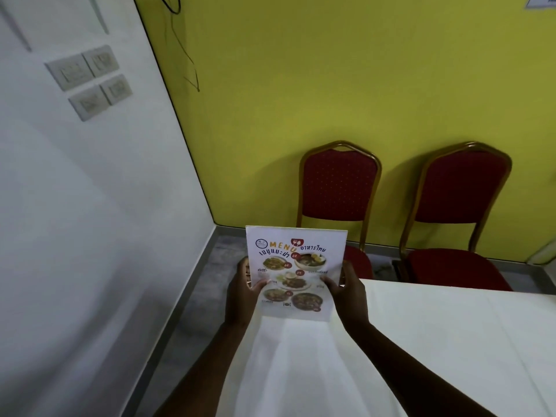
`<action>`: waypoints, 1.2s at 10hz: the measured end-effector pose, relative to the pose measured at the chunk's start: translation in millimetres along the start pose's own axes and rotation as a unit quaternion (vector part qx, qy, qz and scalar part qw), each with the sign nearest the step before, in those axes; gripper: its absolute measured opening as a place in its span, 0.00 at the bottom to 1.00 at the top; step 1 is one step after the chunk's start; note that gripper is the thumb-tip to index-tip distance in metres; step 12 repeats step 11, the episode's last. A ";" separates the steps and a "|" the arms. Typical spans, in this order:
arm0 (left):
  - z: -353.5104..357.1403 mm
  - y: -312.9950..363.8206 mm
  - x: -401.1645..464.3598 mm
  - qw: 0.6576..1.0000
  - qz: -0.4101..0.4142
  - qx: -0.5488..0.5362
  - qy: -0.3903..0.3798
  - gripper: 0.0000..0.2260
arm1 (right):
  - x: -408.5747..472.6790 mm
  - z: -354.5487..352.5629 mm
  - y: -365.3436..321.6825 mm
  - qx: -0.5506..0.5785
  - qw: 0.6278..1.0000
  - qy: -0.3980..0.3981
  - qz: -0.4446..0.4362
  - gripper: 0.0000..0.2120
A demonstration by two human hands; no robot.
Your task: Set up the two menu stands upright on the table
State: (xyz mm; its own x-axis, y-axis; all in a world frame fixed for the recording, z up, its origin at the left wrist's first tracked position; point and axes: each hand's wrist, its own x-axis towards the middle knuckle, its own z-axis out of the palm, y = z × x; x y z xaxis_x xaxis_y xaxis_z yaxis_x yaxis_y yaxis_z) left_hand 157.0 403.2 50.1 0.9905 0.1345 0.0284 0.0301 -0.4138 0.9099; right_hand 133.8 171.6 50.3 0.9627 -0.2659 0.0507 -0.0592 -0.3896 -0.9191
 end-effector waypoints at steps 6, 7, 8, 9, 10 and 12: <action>-17.2 -7.5 26.7 1.000 0.020 0.021 -0.006 0.26 | 17.2 33.1 6.7 -0.025 0.999 -0.012 0.022 0.19; -17.5 -6.1 25.2 0.999 0.028 0.029 0.005 0.26 | 17.3 32.0 7.0 -0.023 0.999 -0.017 0.025 0.19; -16.8 -5.6 20.4 0.999 0.034 0.035 0.015 0.28 | 15.4 29.0 8.0 -0.016 0.999 -0.026 0.022 0.23; -12.4 -8.4 13.0 0.997 0.039 0.061 0.037 0.32 | 8.4 20.9 11.5 -0.004 0.999 -0.040 0.018 0.25; -6.7 -7.9 -0.4 0.996 0.039 0.062 0.059 0.34 | -4.0 7.6 18.9 -0.008 0.999 -0.052 0.003 0.31; 7.7 -7.8 -19.9 0.991 0.063 0.069 0.091 0.34 | -12.0 -4.0 29.0 0.010 0.999 -0.045 0.004 0.35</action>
